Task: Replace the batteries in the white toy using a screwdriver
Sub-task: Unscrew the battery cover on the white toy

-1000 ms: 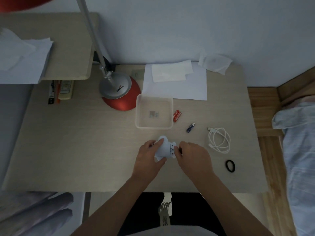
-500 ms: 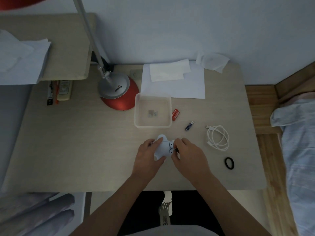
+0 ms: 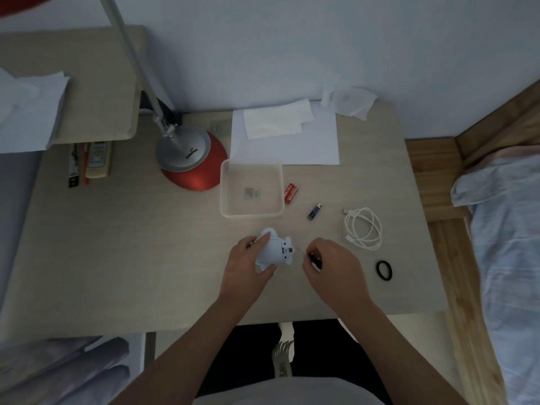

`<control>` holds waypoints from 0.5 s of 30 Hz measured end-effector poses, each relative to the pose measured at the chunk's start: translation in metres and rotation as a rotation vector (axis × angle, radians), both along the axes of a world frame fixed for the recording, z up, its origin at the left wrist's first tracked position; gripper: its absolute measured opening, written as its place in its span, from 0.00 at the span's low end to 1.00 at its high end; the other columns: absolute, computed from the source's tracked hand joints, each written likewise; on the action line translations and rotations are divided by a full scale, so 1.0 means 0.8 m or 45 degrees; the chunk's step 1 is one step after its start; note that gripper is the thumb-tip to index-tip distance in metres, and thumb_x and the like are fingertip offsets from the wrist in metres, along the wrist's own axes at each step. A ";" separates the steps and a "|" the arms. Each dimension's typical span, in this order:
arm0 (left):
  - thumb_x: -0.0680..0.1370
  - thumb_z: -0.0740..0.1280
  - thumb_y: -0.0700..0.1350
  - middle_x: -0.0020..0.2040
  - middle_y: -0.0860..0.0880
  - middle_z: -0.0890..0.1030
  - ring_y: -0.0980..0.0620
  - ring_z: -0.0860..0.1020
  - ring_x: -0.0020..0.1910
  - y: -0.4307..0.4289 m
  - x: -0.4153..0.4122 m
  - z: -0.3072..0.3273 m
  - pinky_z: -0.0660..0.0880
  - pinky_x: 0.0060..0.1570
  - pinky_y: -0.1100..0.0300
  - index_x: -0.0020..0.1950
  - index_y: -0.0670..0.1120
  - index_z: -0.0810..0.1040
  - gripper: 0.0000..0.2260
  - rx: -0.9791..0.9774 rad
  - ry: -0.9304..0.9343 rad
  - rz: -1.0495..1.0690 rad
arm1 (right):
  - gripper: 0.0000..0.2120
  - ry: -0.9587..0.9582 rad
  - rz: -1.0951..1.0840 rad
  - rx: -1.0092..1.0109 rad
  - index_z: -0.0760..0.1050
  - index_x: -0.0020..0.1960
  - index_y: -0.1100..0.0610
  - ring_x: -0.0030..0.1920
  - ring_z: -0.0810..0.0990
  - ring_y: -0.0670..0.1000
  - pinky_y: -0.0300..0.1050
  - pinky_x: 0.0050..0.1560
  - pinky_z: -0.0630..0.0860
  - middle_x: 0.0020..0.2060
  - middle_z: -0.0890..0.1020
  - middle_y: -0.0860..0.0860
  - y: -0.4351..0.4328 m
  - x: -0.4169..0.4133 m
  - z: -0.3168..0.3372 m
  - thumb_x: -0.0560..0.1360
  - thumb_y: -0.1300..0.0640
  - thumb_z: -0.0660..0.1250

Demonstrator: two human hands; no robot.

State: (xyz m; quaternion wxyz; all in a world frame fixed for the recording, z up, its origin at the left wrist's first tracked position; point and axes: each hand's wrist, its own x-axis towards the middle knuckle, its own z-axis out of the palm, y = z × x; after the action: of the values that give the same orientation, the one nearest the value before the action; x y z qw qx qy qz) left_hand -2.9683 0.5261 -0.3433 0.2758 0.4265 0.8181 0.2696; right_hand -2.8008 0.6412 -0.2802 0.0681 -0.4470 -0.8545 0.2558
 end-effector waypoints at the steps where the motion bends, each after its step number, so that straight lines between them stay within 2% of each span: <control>1: 0.72 0.77 0.49 0.65 0.49 0.73 0.50 0.72 0.62 0.000 0.000 0.001 0.72 0.62 0.54 0.74 0.54 0.71 0.32 -0.002 0.002 -0.007 | 0.07 0.010 -0.054 -0.015 0.71 0.39 0.52 0.32 0.72 0.49 0.46 0.33 0.72 0.32 0.75 0.47 0.001 0.007 -0.001 0.73 0.56 0.68; 5: 0.71 0.77 0.49 0.63 0.50 0.73 0.50 0.73 0.60 0.001 -0.002 0.003 0.72 0.61 0.54 0.73 0.55 0.71 0.32 -0.006 -0.011 -0.015 | 0.06 0.044 -0.287 -0.118 0.74 0.42 0.50 0.38 0.75 0.47 0.42 0.38 0.71 0.35 0.78 0.44 0.002 0.027 -0.014 0.72 0.56 0.71; 9: 0.72 0.76 0.48 0.64 0.50 0.73 0.50 0.73 0.61 0.000 -0.002 0.003 0.73 0.61 0.53 0.73 0.55 0.71 0.31 -0.002 -0.013 -0.030 | 0.06 0.124 -0.463 -0.227 0.76 0.42 0.50 0.35 0.75 0.41 0.38 0.37 0.68 0.35 0.79 0.42 -0.001 0.033 -0.034 0.72 0.58 0.72; 15: 0.71 0.77 0.48 0.63 0.51 0.73 0.51 0.73 0.60 0.001 -0.002 0.005 0.73 0.61 0.54 0.72 0.54 0.72 0.31 0.007 -0.010 -0.033 | 0.06 0.008 -0.466 -0.233 0.75 0.42 0.53 0.35 0.75 0.47 0.41 0.37 0.64 0.36 0.79 0.46 -0.005 0.030 -0.059 0.73 0.56 0.72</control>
State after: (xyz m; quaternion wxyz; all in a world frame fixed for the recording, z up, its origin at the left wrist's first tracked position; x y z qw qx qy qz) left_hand -2.9699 0.5269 -0.3392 0.2813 0.4366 0.8108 0.2699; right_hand -2.7770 0.6371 -0.3272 0.0753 -0.5984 -0.7319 0.3172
